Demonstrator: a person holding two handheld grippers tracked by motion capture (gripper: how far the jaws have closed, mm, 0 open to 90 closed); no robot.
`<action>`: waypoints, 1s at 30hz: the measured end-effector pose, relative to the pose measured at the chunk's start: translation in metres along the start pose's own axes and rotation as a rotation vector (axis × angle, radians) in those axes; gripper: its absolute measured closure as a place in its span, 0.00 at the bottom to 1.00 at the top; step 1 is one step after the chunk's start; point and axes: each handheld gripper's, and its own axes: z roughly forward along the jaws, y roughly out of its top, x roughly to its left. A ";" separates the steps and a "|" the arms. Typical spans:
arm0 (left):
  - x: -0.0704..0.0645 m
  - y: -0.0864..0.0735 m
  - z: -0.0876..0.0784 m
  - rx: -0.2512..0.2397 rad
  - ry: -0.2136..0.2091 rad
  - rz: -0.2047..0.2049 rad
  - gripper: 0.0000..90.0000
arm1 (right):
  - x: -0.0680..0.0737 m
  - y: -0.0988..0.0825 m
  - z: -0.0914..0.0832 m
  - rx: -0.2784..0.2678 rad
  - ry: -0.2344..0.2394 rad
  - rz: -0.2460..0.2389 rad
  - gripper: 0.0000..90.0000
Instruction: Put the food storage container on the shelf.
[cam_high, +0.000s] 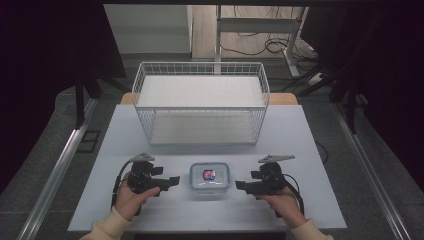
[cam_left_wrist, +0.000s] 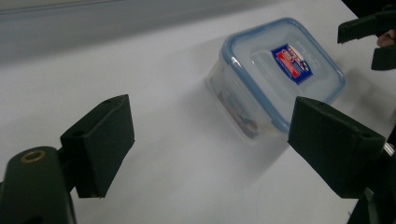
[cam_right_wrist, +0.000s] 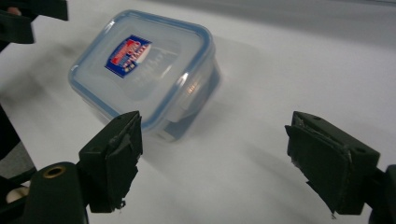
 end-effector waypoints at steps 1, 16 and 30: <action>-0.001 0.004 0.003 0.003 -0.001 -0.005 0.16 | 0.001 0.001 0.001 0.003 0.001 -0.001 0.20; -0.006 0.020 0.038 0.055 -0.116 -0.094 0.19 | 0.014 0.015 0.033 0.049 0.046 0.015 0.20; -0.002 0.018 0.061 0.100 -0.222 -0.202 0.19 | 0.013 0.018 0.058 0.066 0.150 0.155 0.19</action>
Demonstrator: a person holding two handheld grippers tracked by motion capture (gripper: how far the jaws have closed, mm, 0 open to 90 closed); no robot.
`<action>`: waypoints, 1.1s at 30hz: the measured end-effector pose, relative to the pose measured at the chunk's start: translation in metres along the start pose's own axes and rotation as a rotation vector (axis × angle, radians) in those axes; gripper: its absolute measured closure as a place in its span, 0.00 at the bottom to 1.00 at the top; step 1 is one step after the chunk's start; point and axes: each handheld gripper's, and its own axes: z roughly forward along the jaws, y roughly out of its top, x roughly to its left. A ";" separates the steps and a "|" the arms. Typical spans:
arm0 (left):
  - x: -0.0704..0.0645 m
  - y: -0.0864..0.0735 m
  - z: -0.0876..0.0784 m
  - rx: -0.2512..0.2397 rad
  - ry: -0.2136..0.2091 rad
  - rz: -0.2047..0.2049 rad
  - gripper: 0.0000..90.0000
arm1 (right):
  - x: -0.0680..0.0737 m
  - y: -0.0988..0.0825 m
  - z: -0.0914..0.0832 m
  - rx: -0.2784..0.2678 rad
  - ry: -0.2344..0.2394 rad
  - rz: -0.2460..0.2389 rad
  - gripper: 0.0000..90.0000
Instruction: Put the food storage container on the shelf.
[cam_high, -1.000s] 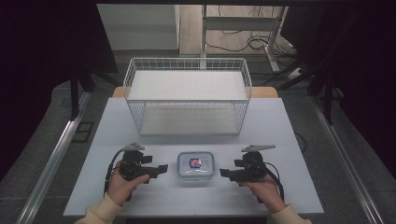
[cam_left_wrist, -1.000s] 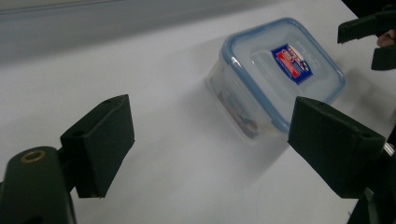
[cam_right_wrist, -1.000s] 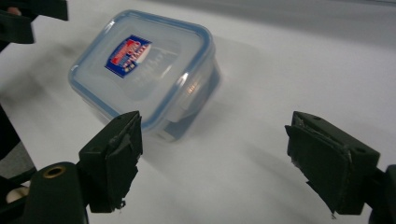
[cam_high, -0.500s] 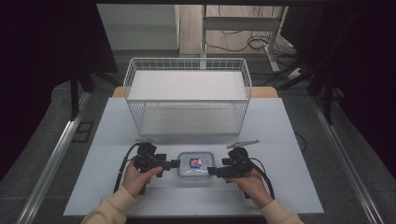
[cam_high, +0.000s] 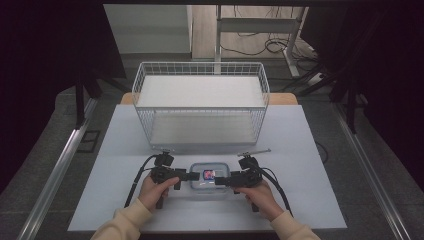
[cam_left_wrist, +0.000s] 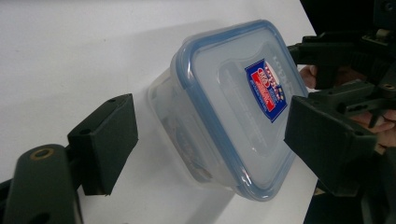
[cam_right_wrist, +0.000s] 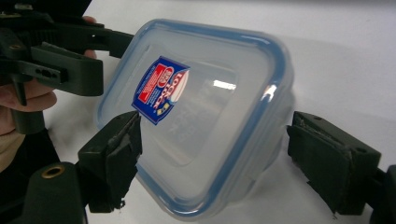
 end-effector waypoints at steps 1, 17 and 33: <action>0.000 0.000 0.001 0.005 0.001 -0.001 0.19 | 0.000 0.000 0.000 0.003 0.003 0.001 0.20; 0.015 -0.006 0.009 0.051 -0.125 -0.121 0.37 | -0.004 -0.003 0.002 0.006 0.017 0.051 0.28; 0.003 -0.013 -0.001 -0.029 -0.077 -0.103 0.53 | -0.011 -0.006 -0.008 -0.018 0.071 0.136 0.45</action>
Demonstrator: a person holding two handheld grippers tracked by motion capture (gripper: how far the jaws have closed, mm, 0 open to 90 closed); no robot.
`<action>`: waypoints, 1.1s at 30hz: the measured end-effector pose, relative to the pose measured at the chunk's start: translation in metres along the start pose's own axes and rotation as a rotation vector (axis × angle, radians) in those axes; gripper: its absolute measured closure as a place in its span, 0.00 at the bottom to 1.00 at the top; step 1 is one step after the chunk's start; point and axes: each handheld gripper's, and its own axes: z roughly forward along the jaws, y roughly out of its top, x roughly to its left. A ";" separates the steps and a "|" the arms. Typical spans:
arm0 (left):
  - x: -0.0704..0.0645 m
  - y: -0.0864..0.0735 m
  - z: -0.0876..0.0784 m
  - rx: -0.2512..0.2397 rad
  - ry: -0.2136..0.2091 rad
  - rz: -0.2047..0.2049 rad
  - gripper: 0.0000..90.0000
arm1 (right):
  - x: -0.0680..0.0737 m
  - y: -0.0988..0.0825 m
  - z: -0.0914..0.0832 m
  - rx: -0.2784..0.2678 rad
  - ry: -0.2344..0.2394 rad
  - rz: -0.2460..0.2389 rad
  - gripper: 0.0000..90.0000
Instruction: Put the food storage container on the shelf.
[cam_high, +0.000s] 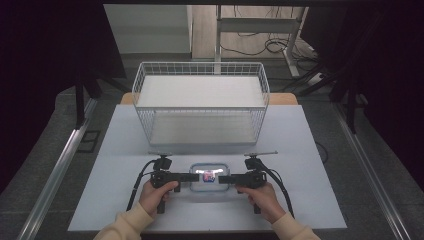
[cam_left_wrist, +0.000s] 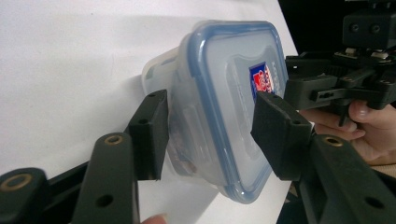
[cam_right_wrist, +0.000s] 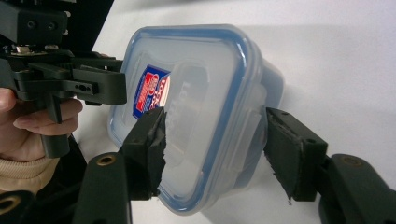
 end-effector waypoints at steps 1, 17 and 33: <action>0.000 0.000 -0.001 -0.002 -0.003 -0.001 0.54 | 0.000 -0.001 -0.001 -0.006 0.000 -0.001 0.46; -0.008 -0.005 -0.004 -0.009 0.021 0.049 0.55 | 0.004 -0.007 -0.006 -0.042 0.005 -0.015 0.51; -0.011 -0.004 -0.006 -0.013 0.032 0.052 0.55 | 0.008 -0.006 -0.007 -0.054 -0.008 -0.025 0.53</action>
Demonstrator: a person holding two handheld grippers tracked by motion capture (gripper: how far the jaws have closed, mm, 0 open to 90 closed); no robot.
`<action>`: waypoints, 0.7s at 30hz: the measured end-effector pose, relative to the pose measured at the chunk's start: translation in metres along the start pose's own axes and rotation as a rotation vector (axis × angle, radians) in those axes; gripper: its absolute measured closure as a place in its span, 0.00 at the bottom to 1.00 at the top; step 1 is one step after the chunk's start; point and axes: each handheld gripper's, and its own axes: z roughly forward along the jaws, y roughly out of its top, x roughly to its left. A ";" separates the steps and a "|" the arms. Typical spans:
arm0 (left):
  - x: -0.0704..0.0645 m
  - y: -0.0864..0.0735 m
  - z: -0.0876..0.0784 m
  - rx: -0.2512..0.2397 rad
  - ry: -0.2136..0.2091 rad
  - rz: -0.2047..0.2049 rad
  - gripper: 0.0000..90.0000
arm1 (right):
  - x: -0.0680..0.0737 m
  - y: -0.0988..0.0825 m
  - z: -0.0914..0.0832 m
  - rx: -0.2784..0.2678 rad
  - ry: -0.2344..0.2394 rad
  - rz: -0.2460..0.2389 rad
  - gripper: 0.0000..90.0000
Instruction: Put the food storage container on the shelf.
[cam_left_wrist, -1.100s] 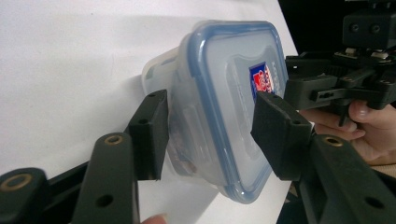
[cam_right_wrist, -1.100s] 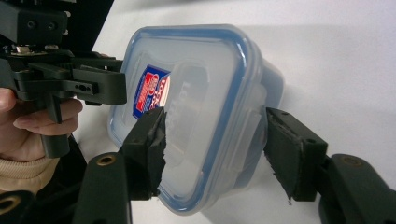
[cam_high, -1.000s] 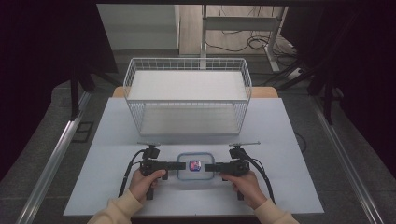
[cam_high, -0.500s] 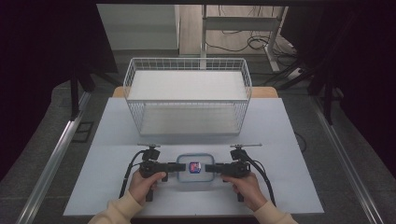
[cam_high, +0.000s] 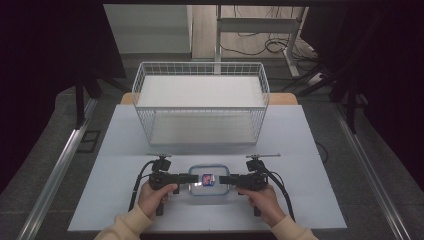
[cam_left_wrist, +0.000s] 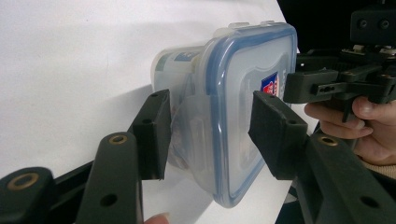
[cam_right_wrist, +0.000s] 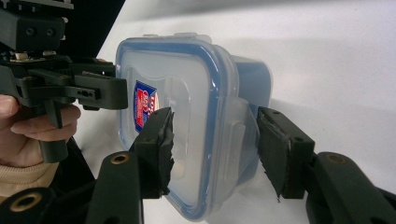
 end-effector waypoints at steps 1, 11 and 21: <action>0.000 0.000 0.000 -0.001 0.001 0.000 0.55 | 0.001 0.000 0.000 -0.001 -0.004 -0.006 0.53; -0.004 0.003 -0.002 -0.008 0.015 0.027 0.55 | 0.004 0.002 -0.001 -0.007 -0.013 -0.031 0.53; -0.007 0.010 -0.004 -0.025 0.012 0.041 0.55 | 0.007 0.009 -0.005 -0.024 -0.017 -0.051 0.53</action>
